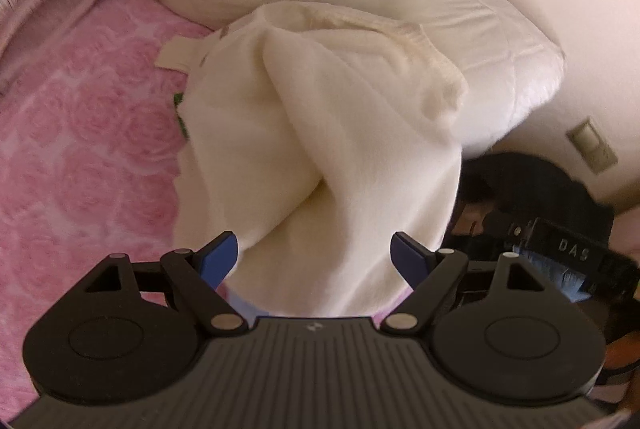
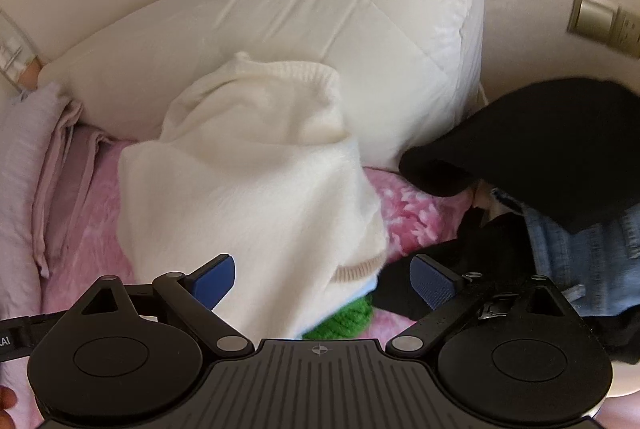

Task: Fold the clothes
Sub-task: 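Reach both grippers into the cream sweater and close on it, then lift the cream sweater with both grippers and drop it flat on the bed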

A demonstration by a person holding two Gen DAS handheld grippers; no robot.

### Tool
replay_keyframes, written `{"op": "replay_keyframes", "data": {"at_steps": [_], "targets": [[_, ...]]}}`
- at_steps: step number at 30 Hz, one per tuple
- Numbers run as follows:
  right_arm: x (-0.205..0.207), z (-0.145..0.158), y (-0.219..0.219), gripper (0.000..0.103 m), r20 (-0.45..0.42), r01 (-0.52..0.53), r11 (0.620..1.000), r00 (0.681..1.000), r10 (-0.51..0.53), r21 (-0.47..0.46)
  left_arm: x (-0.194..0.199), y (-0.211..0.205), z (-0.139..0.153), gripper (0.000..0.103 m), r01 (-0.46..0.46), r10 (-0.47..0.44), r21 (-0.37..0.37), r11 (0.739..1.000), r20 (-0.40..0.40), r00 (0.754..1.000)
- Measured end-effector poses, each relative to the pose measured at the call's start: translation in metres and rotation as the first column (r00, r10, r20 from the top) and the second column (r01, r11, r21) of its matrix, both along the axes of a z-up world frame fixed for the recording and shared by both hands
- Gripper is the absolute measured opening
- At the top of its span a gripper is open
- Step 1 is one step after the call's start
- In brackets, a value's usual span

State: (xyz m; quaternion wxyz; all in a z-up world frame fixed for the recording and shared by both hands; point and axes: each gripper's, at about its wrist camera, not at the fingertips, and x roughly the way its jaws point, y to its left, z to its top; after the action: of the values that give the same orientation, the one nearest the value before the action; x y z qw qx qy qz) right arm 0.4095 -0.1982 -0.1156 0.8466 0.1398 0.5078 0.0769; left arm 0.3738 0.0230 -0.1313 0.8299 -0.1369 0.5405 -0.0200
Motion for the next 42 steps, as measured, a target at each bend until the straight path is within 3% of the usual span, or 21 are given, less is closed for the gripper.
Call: {"op": "replay_keyframes", "data": {"at_steps": [5,10,15,19,20,21,23,24,28,33,37,42], "targets": [[0.036,-0.022,-0.010,0.098,-0.048,0.091,0.990,0.995,-0.086,0.106,0.041,0.014,-0.019,0.081,-0.078,0.077,-0.074,0.994,-0.016,0.997],[0.067,-0.050,-0.025,0.098,-0.093,0.244,0.944,0.969,-0.228,0.221,0.082,0.029,-0.036,0.081,-0.160,0.157,-0.146,0.976,-0.029,0.987],[0.090,-0.086,-0.038,0.098,-0.175,0.367,0.888,0.928,-0.329,0.278,0.115,0.039,-0.062,0.081,-0.246,0.235,-0.225,0.943,-0.075,0.969],[0.100,-0.105,-0.036,0.098,-0.247,0.391,0.859,0.914,-0.321,0.330,0.126,0.045,-0.086,0.080,-0.310,0.286,-0.293,0.905,-0.122,0.950],[0.102,-0.105,-0.034,0.085,-0.247,0.383,0.861,0.917,-0.313,0.334,0.127,0.046,-0.091,0.072,-0.320,0.295,-0.304,0.897,-0.125,0.947],[0.102,-0.101,-0.030,0.043,-0.220,0.357,0.873,0.930,-0.296,0.332,0.127,0.046,-0.091,0.047,-0.317,0.297,-0.312,0.896,-0.109,0.949],[0.105,-0.090,-0.018,0.013,-0.167,0.272,0.915,0.959,-0.231,0.299,0.126,0.047,-0.087,0.013,-0.276,0.269,-0.322,0.906,-0.066,0.961],[0.107,-0.083,-0.011,0.009,-0.140,0.221,0.937,0.972,-0.189,0.272,0.124,0.047,-0.084,0.003,-0.263,0.261,-0.327,0.908,-0.049,0.964],[0.100,-0.044,0.013,0.007,0.015,0.091,0.983,0.995,-0.095,0.160,0.110,0.053,-0.057,0.002,-0.211,0.244,-0.320,0.924,0.066,0.968],[0.068,0.021,0.044,0.006,0.231,-0.052,0.989,0.973,0.020,0.136,0.062,0.070,-0.009,0.002,-0.195,0.251,-0.253,0.948,0.215,0.944],[0.034,0.071,0.075,0.006,0.395,-0.219,0.962,0.908,0.141,0.161,-0.001,0.099,0.028,0.002,-0.272,0.348,-0.265,0.925,0.301,0.888],[-0.013,0.123,0.122,0.006,0.517,-0.431,0.877,0.811,0.274,0.212,-0.101,0.136,0.076,0.002,-0.396,0.467,-0.249,0.884,0.411,0.783]]}}
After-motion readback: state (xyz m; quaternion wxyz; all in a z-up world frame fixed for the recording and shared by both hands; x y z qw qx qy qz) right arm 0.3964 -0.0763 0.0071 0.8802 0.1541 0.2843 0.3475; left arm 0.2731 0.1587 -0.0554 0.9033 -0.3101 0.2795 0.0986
